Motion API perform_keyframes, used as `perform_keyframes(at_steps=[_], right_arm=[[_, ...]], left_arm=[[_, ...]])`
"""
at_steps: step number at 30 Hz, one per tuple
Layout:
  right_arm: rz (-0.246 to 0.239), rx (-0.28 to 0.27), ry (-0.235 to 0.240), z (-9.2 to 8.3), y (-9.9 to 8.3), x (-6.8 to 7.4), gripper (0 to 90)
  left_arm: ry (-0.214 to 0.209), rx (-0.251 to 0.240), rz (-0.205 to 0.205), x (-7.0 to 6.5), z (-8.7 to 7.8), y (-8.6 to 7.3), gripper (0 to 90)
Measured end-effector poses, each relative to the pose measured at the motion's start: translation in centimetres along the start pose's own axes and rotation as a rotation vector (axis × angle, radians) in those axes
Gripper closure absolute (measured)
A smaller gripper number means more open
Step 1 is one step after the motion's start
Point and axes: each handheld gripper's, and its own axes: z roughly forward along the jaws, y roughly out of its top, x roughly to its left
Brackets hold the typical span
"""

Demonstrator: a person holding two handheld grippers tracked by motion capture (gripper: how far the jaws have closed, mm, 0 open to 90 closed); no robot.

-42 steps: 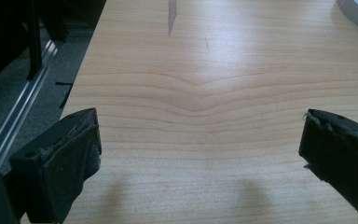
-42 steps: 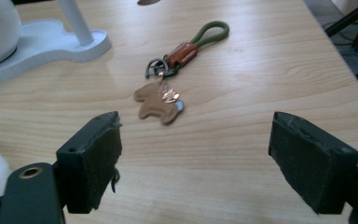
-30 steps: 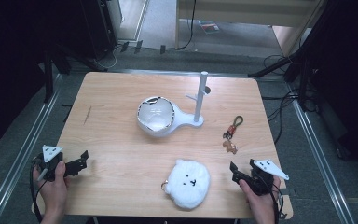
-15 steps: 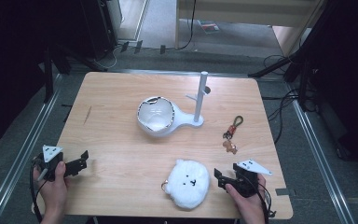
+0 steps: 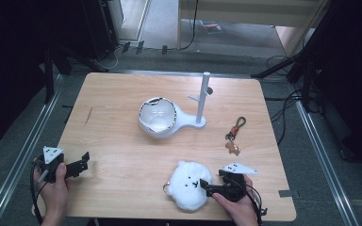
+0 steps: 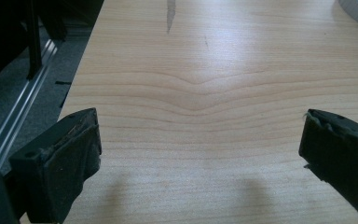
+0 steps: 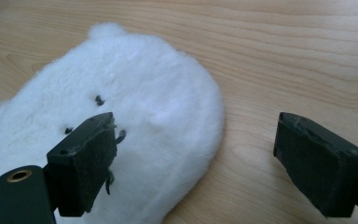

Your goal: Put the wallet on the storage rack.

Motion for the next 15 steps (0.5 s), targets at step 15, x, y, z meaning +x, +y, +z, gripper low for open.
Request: perform_keyframes(at_steps=[15], right_arm=[[-0.094, 0.04, -0.013, 1.3, -0.3, 1.2, 14.1]], left_arm=[[0.0, 0.001, 0.001, -0.1, 0.0, 0.0, 0.0]])
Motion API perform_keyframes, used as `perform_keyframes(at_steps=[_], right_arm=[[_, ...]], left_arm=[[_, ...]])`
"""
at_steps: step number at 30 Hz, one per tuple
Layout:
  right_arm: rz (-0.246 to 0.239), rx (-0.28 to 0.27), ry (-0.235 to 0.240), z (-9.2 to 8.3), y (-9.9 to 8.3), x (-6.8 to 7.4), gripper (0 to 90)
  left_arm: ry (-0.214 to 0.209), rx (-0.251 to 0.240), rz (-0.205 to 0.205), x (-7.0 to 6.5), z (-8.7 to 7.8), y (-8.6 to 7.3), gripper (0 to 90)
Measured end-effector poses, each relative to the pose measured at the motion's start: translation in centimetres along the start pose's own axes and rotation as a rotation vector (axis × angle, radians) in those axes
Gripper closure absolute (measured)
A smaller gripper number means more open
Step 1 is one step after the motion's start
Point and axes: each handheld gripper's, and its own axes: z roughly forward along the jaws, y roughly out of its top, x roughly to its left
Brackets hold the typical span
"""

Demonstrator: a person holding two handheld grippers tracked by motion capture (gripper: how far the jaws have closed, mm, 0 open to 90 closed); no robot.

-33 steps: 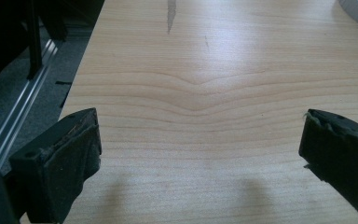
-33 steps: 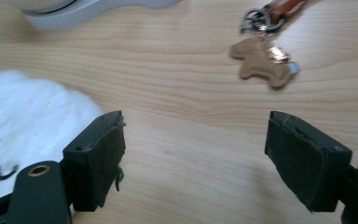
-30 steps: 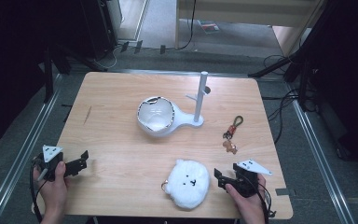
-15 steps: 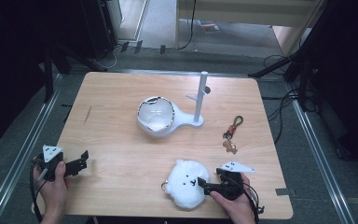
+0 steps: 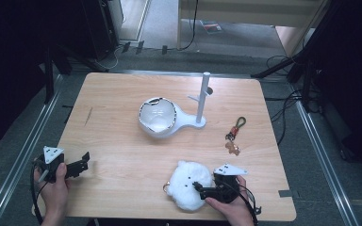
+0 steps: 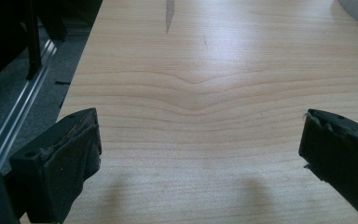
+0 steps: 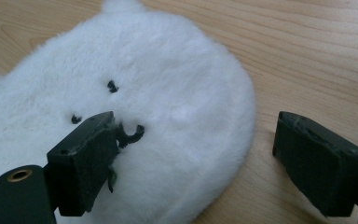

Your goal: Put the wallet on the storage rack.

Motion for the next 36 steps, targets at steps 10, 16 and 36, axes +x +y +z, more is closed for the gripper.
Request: perform_keyframes(at_steps=[10, 16, 36], right_arm=[[-0.108, -0.007, -0.028, 0.3, -0.3, 1.1, 29.5], [-0.102, 0.007, -0.048, 0.3, -0.2, 1.4, 35.0], [-0.094, -0.046, -0.108, -0.5, 0.1, 1.4, 82.5]], left_arm=[[-0.002, 0.003, 0.006, -0.1, 0.0, 0.0, 0.0], [-0.004, 0.004, 0.011, -0.1, 0.0, 0.0, 0.0], [-0.005, 0.006, 0.007, -0.1, 0.0, 0.0, 0.0]])
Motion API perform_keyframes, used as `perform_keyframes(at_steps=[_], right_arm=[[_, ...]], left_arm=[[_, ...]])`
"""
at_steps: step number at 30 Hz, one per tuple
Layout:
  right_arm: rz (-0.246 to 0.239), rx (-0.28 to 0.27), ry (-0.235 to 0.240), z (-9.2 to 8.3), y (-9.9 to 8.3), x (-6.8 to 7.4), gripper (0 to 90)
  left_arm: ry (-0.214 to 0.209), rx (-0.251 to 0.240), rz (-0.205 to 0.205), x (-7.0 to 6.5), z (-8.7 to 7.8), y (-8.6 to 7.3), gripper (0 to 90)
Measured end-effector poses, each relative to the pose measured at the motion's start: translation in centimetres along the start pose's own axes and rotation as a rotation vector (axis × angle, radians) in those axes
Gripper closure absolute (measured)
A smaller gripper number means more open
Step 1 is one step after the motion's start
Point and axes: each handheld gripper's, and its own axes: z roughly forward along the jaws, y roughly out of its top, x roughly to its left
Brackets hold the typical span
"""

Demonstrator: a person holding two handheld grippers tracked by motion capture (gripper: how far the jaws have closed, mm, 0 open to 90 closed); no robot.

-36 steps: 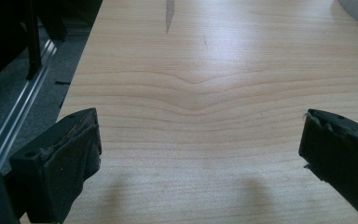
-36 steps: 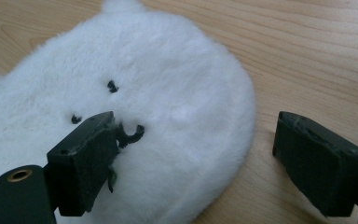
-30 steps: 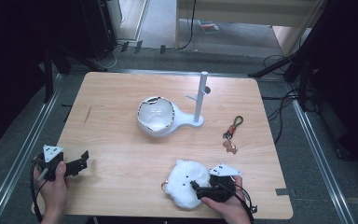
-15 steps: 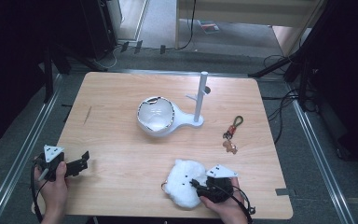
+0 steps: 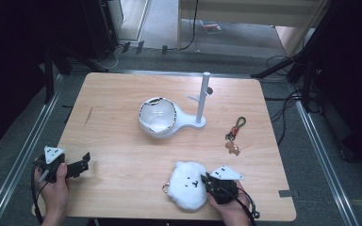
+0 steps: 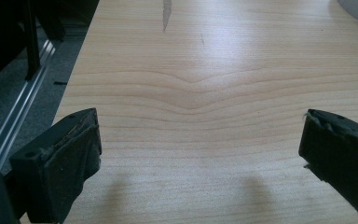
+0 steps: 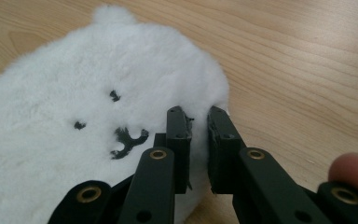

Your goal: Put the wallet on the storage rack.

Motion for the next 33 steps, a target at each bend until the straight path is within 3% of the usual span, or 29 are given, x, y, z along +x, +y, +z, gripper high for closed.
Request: perform_keyframes(at_steps=[9, 17, 33], right_arm=[[0.03, -0.065, 0.033, -1.0, 0.5, 0.0, 83.7], [0.035, -0.137, 0.017, -1.9, 1.6, 0.0, 84.6], [0.038, -0.282, 0.028, -3.6, 5.1, 0.6, 85.5]], left_arm=[[0.0, -0.001, -0.001, 0.0, 0.0, 0.0, 0.0], [-0.002, -0.004, -0.008, 0.0, 0.0, 0.0, 0.0], [-0.003, -0.009, -0.013, 0.1, -0.1, -0.1, 0.0]])
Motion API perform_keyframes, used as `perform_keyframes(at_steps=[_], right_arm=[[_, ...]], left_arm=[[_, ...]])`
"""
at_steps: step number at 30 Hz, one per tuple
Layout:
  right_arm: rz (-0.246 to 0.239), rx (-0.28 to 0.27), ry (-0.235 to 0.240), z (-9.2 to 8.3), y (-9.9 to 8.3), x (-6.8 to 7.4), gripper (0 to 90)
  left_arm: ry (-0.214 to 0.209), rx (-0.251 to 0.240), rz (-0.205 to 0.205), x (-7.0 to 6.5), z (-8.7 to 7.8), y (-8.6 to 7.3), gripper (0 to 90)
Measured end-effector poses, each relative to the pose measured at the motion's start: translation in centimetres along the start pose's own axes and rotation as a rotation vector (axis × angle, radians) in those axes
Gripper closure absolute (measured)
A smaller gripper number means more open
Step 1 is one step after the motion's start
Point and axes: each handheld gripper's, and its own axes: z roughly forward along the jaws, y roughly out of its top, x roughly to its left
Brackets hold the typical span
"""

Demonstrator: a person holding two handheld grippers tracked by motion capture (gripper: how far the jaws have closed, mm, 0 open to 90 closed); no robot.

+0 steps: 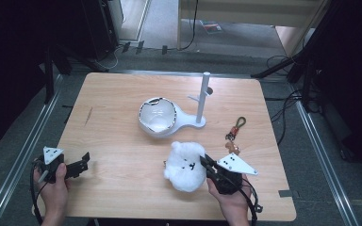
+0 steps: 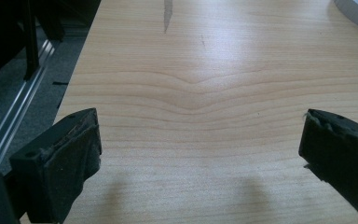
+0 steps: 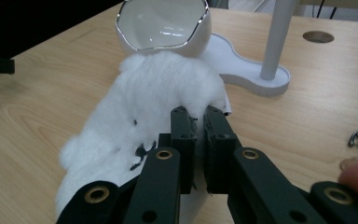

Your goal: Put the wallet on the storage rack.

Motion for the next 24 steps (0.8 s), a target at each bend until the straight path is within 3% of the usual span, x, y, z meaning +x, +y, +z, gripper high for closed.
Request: perform_keyframes(at_steps=[13, 24], right_arm=[[-0.013, -0.057, 0.007, 0.9, 2.7, 0.9, 85.8], [0.017, -0.094, -0.013, 1.5, 5.2, 0.6, 85.8]], left_arm=[[-0.001, -0.001, 0.001, 0.0, 0.0, 0.0, 0.0], [-0.001, 0.0, 0.002, 0.0, 0.0, 0.0, 0.0]])
